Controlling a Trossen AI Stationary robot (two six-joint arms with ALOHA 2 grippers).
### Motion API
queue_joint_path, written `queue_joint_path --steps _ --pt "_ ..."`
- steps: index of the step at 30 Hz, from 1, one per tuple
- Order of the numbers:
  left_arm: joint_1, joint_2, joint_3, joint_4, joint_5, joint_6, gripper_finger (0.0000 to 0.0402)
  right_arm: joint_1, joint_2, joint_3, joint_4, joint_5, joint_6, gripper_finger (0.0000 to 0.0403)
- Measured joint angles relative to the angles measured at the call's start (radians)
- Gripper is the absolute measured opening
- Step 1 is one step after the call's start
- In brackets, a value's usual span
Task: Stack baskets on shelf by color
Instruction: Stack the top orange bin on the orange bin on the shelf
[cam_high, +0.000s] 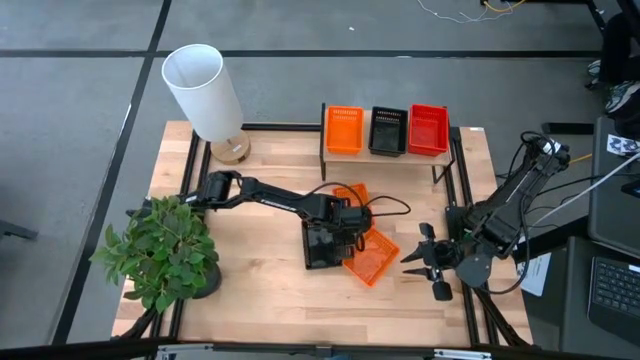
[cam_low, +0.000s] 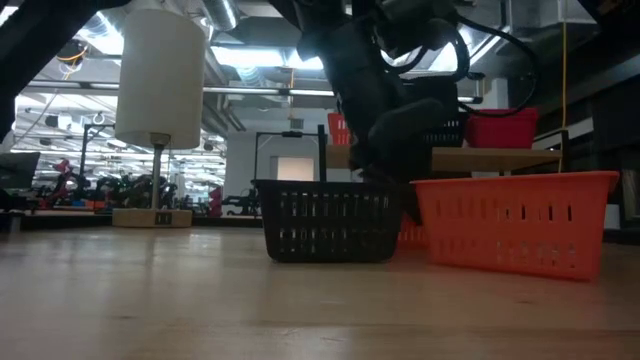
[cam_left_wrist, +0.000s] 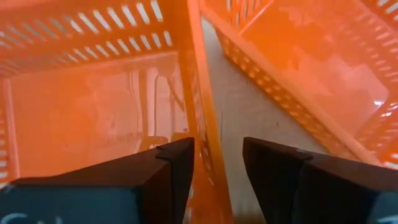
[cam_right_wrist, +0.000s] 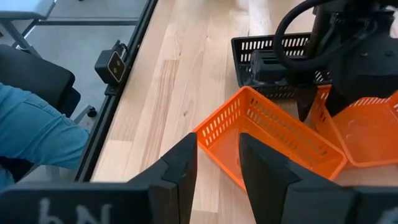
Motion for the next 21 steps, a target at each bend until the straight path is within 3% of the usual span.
queue_joint_path --steps 5,11,17,21 --pt "0.0 0.0 0.0 -0.001 0.001 0.002 0.0106 0.0 0.023 -0.001 0.0 -0.002 0.0 0.0117" --pt "0.0 -0.001 0.0 -0.008 -0.004 0.004 0.001 0.0 0.048 -0.001 0.0 -0.038 0.03 0.0117" --pt "-0.005 -0.018 0.01 -0.015 -0.018 0.007 0.0001 0.0 0.069 -0.001 0.0 -0.081 0.065 0.0117" --pt "-0.02 -0.017 0.097 -0.136 -0.056 0.029 0.0 0.0 0.08 -0.001 0.0 -0.087 0.081 0.0117"
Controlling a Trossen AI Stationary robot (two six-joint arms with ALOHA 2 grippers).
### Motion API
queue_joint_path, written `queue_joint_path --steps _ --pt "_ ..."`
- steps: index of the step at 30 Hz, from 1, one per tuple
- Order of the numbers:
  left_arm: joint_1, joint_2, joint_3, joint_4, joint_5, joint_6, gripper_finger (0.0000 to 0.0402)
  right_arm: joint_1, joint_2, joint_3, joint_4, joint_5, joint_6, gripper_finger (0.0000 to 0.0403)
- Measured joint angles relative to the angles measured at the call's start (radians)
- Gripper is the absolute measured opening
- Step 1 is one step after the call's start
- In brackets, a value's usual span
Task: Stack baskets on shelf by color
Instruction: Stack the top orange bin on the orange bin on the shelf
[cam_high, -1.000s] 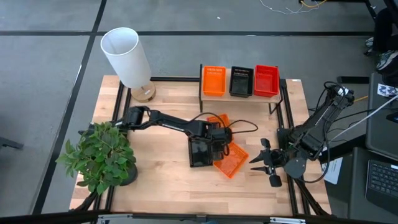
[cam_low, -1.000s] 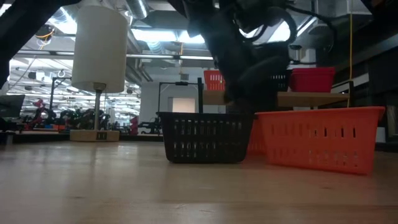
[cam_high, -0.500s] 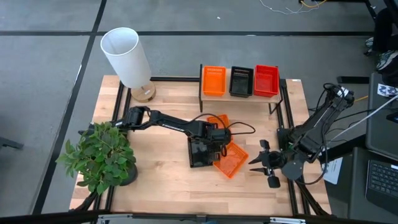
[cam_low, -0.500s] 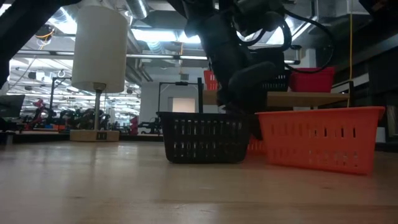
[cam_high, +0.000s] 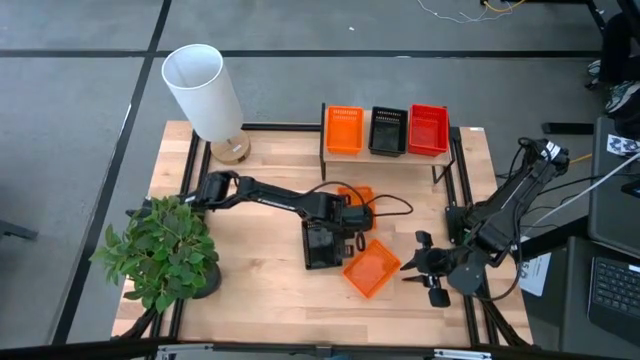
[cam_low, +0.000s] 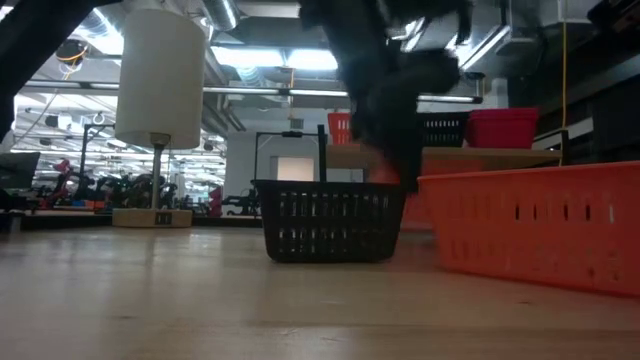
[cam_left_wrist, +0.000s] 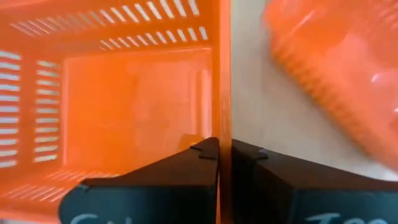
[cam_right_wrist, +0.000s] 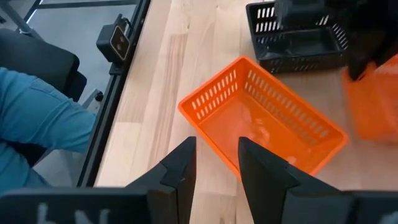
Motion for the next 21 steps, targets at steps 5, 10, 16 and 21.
queue_joint_path --steps 5,10,16,21 --pt "-0.036 0.001 0.136 -0.128 -0.014 0.02 0.0 0.0 0.008 0.0 0.0 -0.014 0.001 0.0117" --pt "-0.076 0.001 0.319 -0.316 -0.048 0.053 0.0 0.0 0.008 0.0 0.0 -0.017 0.024 0.0117" --pt "-0.074 -0.039 0.446 -0.439 -0.204 0.189 0.0 0.0 0.008 0.0 0.0 -0.02 0.023 0.0117" --pt "0.004 -0.146 0.453 -0.495 -0.24 0.272 0.0 0.0 0.007 0.0 -0.002 -0.02 0.023 0.0117"
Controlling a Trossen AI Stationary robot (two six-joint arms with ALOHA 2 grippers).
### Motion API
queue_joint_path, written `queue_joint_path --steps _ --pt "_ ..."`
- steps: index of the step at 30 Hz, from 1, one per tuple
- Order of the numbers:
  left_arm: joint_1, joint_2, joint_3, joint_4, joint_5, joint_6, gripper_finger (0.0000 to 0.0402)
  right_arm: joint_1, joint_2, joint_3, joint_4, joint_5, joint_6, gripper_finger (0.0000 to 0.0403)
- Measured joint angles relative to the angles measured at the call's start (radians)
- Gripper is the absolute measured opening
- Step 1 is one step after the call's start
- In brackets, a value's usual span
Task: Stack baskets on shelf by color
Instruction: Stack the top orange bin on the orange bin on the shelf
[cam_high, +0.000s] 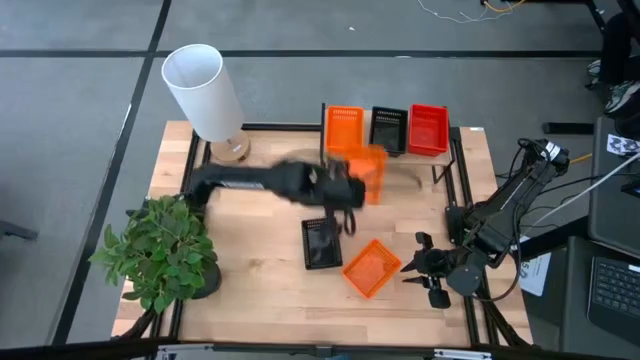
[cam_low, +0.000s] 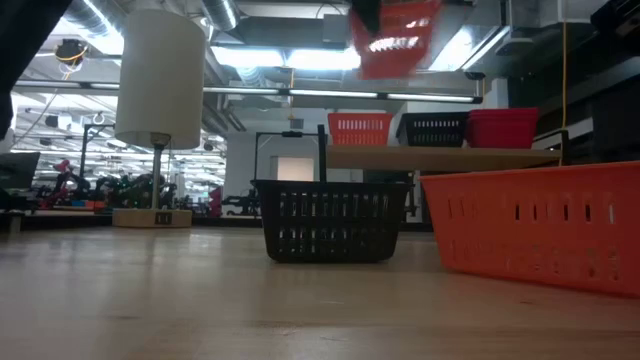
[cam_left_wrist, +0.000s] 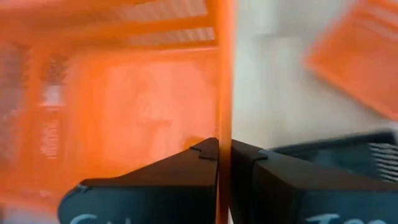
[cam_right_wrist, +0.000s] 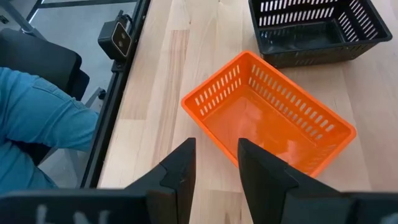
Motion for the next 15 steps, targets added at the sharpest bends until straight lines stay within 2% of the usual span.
queue_joint_path --steps 2,5,11,15 --pt "0.052 -0.044 0.003 0.009 -0.024 0.053 0.0 0.0 0.0 0.0 -0.001 0.0 -0.001 0.0117" --pt "0.153 -0.085 0.004 0.042 0.003 0.143 0.0 0.0 0.0 0.0 -0.007 0.001 -0.001 0.0117" --pt "0.415 -0.083 0.004 0.055 0.296 0.223 0.0 0.0 0.0 0.0 -0.019 0.006 -0.004 0.0117" --pt "0.495 -0.047 0.003 0.064 0.391 0.237 0.0 0.0 0.0 0.0 -0.019 0.008 -0.002 0.0117"
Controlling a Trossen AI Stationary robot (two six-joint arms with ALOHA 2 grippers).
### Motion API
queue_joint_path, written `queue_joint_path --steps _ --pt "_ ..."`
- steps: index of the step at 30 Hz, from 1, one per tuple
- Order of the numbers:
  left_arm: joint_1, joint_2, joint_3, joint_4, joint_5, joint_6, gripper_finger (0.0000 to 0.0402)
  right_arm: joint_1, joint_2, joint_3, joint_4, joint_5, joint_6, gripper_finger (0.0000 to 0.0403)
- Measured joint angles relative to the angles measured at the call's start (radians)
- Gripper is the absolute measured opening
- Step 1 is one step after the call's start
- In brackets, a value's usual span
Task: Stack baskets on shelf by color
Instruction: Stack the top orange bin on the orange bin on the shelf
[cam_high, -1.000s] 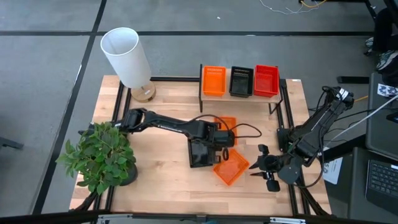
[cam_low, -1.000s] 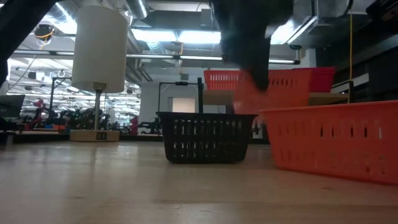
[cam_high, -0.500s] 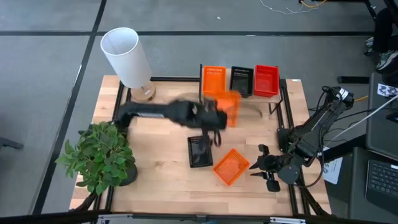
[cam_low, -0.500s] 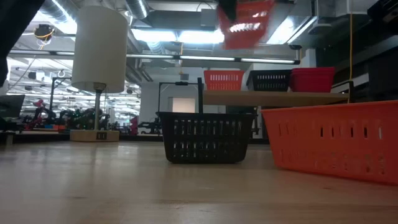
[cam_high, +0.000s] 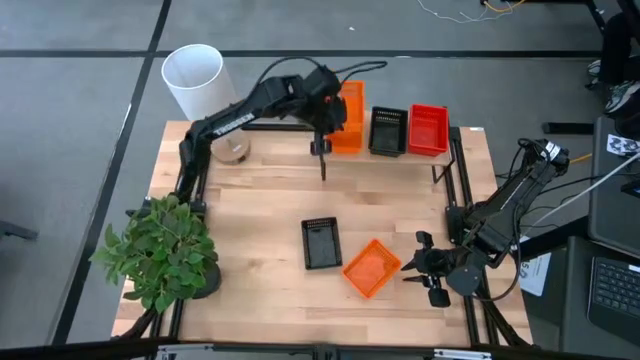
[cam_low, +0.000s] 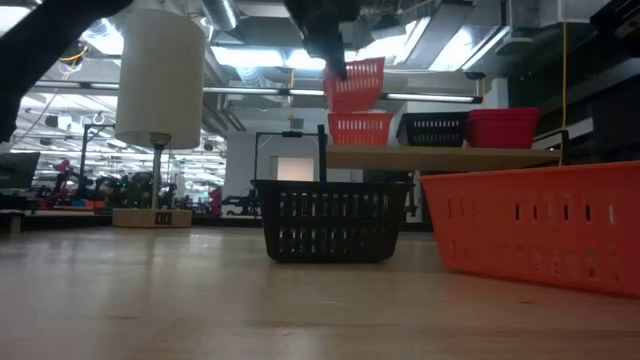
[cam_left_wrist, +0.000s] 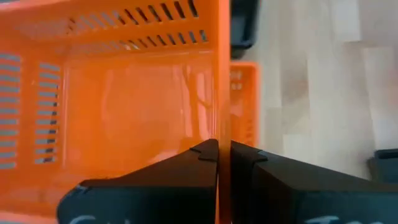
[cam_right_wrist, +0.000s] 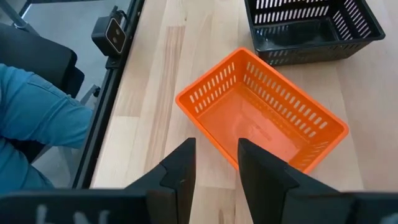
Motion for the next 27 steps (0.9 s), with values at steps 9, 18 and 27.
queue_joint_path --steps 9,18,27 --pt "-0.005 0.03 -0.016 -0.023 0.069 0.013 0.0 0.0 0.0 0.0 -0.016 0.001 0.0 0.0117" --pt "-0.027 0.045 -0.02 -0.023 0.049 0.007 0.0 0.0 0.0 0.0 -0.016 0.002 0.0 0.0117" --pt "-0.025 0.08 -0.021 -0.026 -0.011 -0.028 0.0 0.0 0.0 0.0 -0.015 0.002 0.001 0.0117"
